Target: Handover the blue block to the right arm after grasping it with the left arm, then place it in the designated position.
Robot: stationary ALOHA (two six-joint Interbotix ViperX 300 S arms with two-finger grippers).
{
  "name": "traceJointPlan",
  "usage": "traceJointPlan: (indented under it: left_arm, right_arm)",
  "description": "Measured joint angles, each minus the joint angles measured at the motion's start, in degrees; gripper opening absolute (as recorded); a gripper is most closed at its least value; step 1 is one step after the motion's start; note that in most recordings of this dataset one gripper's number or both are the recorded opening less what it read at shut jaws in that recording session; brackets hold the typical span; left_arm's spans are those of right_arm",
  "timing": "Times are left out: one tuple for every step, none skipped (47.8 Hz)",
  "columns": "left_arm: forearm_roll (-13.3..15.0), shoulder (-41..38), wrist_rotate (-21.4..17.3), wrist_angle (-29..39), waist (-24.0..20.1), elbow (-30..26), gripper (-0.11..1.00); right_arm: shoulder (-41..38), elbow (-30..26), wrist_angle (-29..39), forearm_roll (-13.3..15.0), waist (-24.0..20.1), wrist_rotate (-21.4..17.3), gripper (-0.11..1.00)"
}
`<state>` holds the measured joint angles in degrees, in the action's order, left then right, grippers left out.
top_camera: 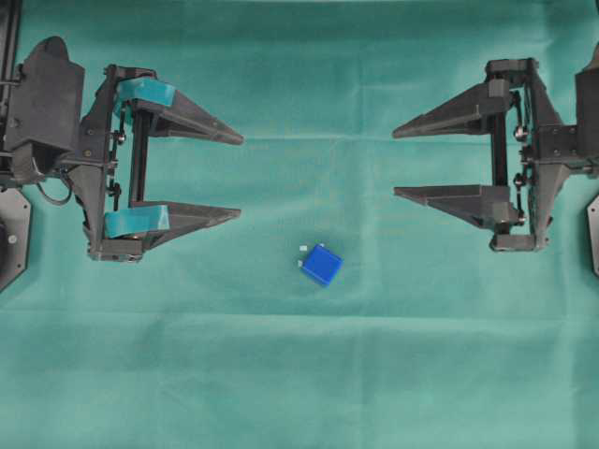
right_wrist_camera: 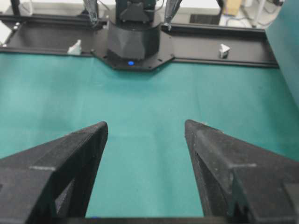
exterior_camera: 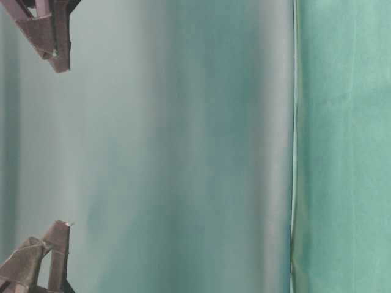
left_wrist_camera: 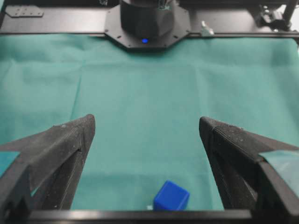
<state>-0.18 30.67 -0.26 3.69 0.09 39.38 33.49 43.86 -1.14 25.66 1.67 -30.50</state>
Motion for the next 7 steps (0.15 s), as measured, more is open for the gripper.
traceJointPlan:
  left_arm:
    - [0.00, 0.00, 0.00, 0.00, 0.00, 0.00, 1.00]
    - [0.00, -0.09, 0.00, 0.00, 0.00, 0.00, 1.00]
    - [-0.09, -0.09, 0.00, 0.00, 0.00, 0.00, 1.00]
    - [-0.09, 0.00, 0.00, 0.00, 0.00, 0.00, 1.00]
    - [0.00, 0.00, 0.00, 0.00, 0.00, 0.00, 1.00]
    - [0.00, -0.09, 0.00, 0.00, 0.00, 0.00, 1.00]
    - [0.00, 0.00, 0.00, 0.00, 0.00, 0.00, 1.00]
  right_arm:
    - [0.00, 0.00, 0.00, -0.09, 0.00, 0.00, 0.68]
    - [0.09, 0.00, 0.00, 0.00, 0.00, 0.00, 0.68]
    - [0.09, 0.00, 0.00, 0.00, 0.00, 0.00, 0.68]
    - [0.00, 0.00, 0.00, 0.00, 0.00, 0.00, 0.68]
    - [0.09, 0.00, 0.00, 0.00, 0.00, 0.00, 0.68]
    - [0.00, 0.00, 0.00, 0.00, 0.00, 0.00, 0.68]
    - [0.00, 0.00, 0.00, 0.00, 0.09, 0.00, 0.68]
